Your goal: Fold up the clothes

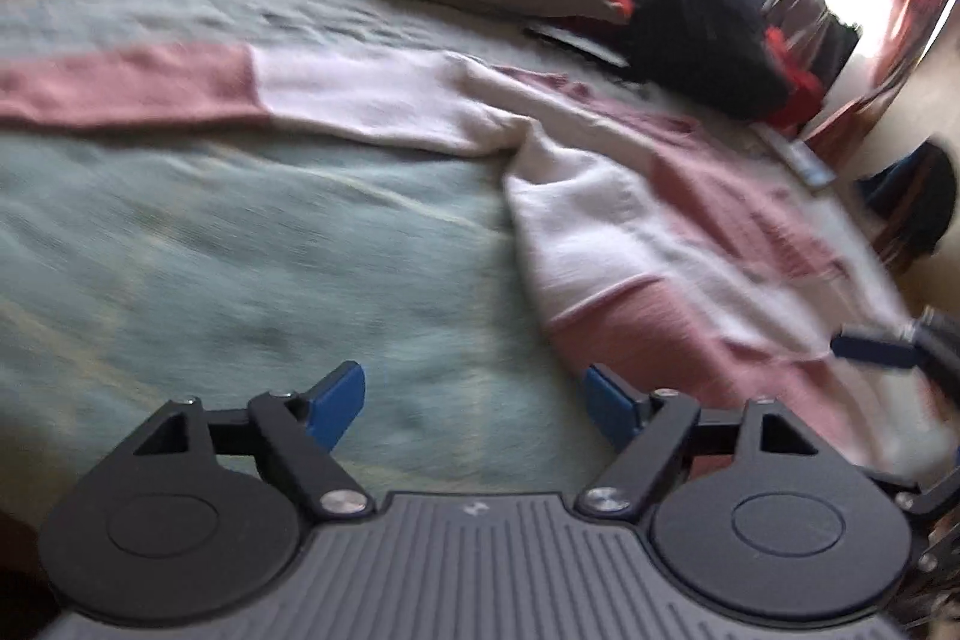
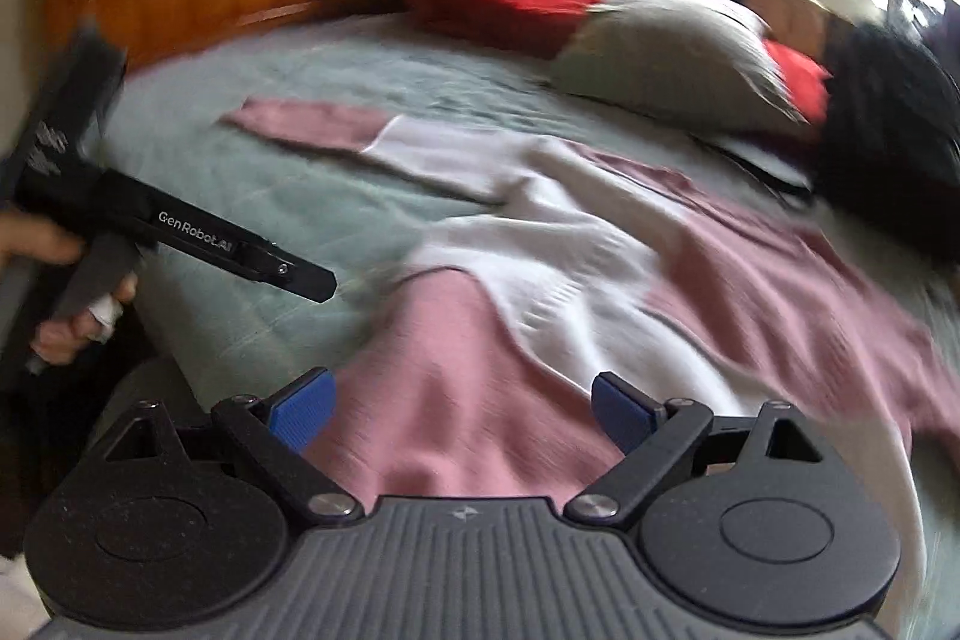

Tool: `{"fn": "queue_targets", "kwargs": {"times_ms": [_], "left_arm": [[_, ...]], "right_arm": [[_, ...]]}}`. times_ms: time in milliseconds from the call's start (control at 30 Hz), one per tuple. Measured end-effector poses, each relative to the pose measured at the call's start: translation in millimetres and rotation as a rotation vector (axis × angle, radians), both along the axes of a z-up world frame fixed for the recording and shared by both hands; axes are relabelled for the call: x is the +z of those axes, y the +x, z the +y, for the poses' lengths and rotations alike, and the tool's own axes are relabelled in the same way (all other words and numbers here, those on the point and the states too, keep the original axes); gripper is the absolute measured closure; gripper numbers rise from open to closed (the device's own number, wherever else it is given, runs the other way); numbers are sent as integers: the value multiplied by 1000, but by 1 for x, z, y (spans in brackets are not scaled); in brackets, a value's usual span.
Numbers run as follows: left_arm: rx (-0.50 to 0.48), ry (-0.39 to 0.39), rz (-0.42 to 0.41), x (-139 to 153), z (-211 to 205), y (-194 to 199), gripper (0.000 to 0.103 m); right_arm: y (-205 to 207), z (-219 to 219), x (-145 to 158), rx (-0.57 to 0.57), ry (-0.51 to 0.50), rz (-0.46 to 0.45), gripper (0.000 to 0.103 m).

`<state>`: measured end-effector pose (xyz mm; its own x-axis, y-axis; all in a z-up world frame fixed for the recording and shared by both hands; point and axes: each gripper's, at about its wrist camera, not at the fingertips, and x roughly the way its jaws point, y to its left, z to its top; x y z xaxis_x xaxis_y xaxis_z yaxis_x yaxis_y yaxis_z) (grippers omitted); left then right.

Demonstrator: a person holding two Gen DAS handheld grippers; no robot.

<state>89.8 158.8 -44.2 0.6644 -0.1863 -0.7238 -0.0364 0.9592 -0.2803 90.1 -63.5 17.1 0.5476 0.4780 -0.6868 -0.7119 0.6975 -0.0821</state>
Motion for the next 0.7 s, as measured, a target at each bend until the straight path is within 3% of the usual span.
{"fn": "queue_targets", "kwargs": {"times_ms": [167, 367, 700], "left_arm": [[-3, 17, 11, -2, 3, -20, 18], [-44, -11, 4, -1, -2, -30, 17], [-211, -202, 6, -8, -37, -18, 17]], "right_arm": [[7, 27, -20, -21, -103, -4, 8], [26, -9, -24, -137, -112, 15, 8], [48, -65, -41, -279, -44, 89, 7]]}}
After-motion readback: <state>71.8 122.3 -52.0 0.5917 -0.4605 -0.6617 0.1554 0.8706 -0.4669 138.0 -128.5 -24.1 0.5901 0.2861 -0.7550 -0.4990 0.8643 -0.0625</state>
